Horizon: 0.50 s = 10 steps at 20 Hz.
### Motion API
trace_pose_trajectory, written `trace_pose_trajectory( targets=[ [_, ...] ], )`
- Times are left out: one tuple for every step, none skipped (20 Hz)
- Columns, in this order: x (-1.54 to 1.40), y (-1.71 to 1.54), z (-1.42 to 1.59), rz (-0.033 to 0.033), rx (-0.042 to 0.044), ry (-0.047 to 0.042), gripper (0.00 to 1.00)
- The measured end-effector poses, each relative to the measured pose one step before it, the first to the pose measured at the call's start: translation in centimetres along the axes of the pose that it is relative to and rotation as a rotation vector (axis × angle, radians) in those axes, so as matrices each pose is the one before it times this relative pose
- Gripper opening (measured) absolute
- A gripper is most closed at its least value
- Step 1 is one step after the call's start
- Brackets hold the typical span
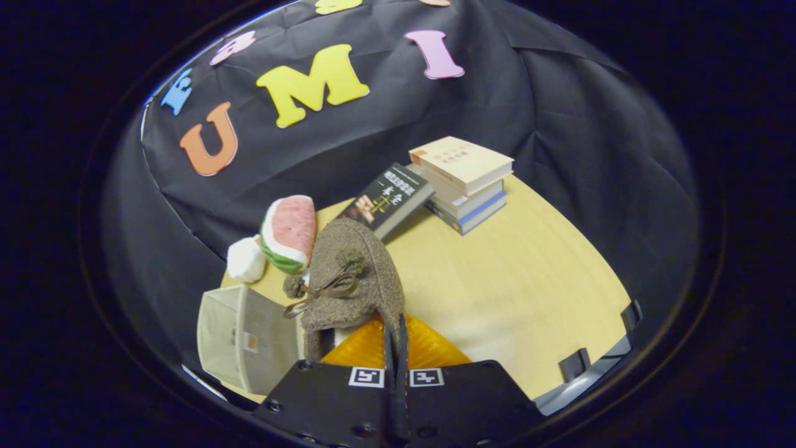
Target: Open the storage box then place both shoes into the box .Put the left shoe in first, then the right shoe, with the right side of both shoes facing outward in a uniform manner.
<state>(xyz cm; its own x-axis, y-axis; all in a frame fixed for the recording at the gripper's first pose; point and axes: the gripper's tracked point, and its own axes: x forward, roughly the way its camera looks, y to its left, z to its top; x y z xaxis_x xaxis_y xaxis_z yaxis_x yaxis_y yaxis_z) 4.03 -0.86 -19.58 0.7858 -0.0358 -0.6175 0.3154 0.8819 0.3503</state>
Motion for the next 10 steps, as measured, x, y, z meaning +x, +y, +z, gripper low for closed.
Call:
trace_pose_trajectory(
  targets=[
    [-0.752,2.299,0.119,0.00817,0.02254,-0.00964,0.00],
    [-0.537,2.221,-0.090,0.00708,0.01458,-0.00926,0.00],
    [-0.418,2.170,-0.154,0.00384,0.00648,-0.00901,0.00],
    [-0.292,2.048,-0.359,0.00037,-0.00135,-0.00726,0.00],
    [-0.202,1.976,-0.492,0.00103,-0.00708,-0.00597,0.00],
    [0.127,1.781,-1.447,0.00173,-0.01063,0.00006,0.00],
    [0.133,1.781,-0.861,0.00363,-0.01354,0.00705,0.00],
    [0.296,1.616,-0.885,0.00230,-0.01269,0.00811,0.00],
    [0.423,1.466,-0.868,0.00150,-0.01304,0.00985,0.00],
    [0.471,1.357,-0.793,0.00275,-0.01153,0.01103,0.00]
  ],
)
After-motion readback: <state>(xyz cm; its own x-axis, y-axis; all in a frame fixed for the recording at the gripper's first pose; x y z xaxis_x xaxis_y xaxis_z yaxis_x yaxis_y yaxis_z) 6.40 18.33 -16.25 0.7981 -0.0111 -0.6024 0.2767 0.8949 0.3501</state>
